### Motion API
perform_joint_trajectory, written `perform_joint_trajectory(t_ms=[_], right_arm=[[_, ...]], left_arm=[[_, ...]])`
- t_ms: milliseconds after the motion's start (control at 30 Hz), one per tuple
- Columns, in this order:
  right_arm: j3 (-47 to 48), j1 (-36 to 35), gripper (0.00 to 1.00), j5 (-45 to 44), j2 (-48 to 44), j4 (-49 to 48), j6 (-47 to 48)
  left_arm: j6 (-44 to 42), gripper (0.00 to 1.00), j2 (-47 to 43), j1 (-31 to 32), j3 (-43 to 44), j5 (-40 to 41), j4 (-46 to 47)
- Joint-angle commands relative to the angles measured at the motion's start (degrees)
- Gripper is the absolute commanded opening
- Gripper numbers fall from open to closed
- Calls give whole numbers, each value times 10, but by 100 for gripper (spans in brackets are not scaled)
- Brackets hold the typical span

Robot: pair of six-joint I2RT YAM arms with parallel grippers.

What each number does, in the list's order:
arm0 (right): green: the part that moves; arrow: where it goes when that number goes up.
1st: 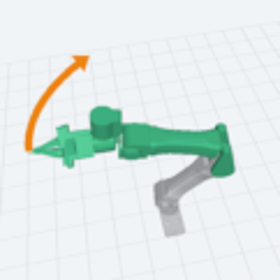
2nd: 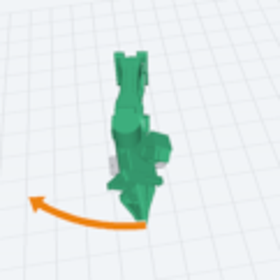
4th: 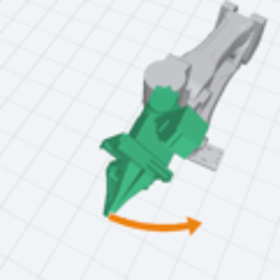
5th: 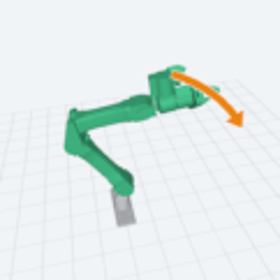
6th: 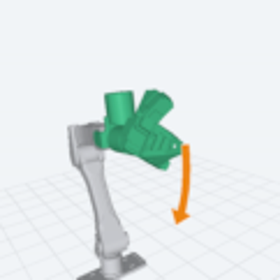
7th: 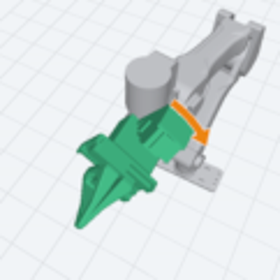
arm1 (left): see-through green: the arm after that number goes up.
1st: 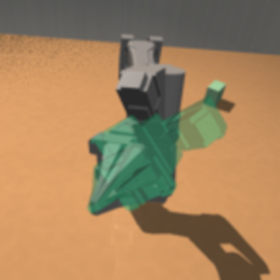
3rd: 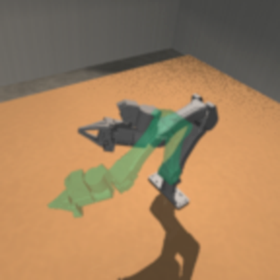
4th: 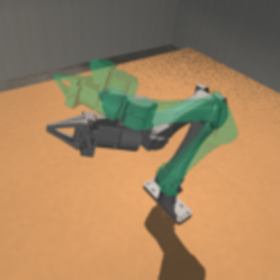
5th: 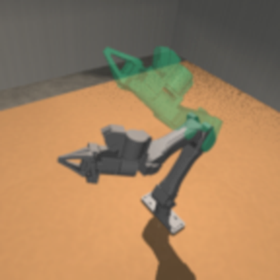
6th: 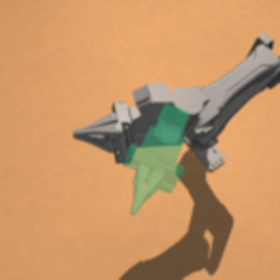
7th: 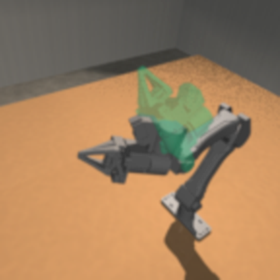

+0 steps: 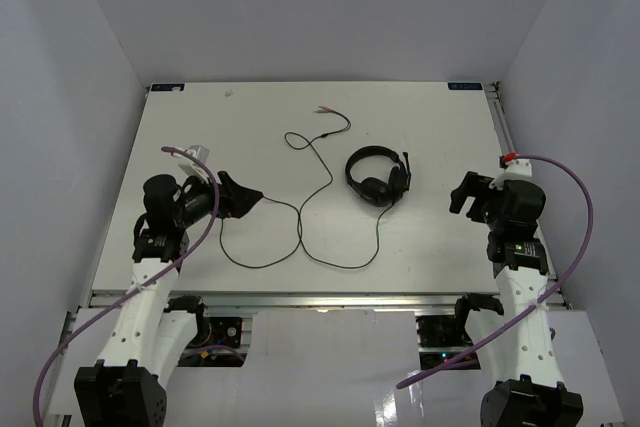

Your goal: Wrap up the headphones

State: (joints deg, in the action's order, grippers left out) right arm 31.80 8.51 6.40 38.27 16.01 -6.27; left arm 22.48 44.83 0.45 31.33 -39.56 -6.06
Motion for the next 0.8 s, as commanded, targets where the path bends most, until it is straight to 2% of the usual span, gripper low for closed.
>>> perform_joint_trajectory(t_ms=[0, 100, 200, 367, 433, 533, 633, 767], right_arm=[[-21, 1, 90, 187, -1, -32, 87], [-5, 0, 90, 333, 14, -12, 179], [15, 0, 90, 397, 52, 24, 241], [44, 2, 90, 462, 86, 100, 356], [42, 5, 90, 476, 84, 100, 364], [40, 19, 92, 522, 77, 105, 383], [25, 42, 93, 556, 58, 103, 407], [16, 48, 93, 570, 37, 102, 409]], left_arm=[[5, 98, 88, 34, 34, 10, 32], [-26, 98, 179, 130, 115, 74, 15], [-86, 98, 314, 195, 263, 150, -36], [-216, 98, 532, 242, 499, 178, -128], [-276, 98, 600, 258, 612, 184, -155], [-330, 98, 698, 271, 725, 155, -185], [-368, 98, 778, 286, 805, 98, -193], [-415, 97, 868, 309, 879, 83, -193]])
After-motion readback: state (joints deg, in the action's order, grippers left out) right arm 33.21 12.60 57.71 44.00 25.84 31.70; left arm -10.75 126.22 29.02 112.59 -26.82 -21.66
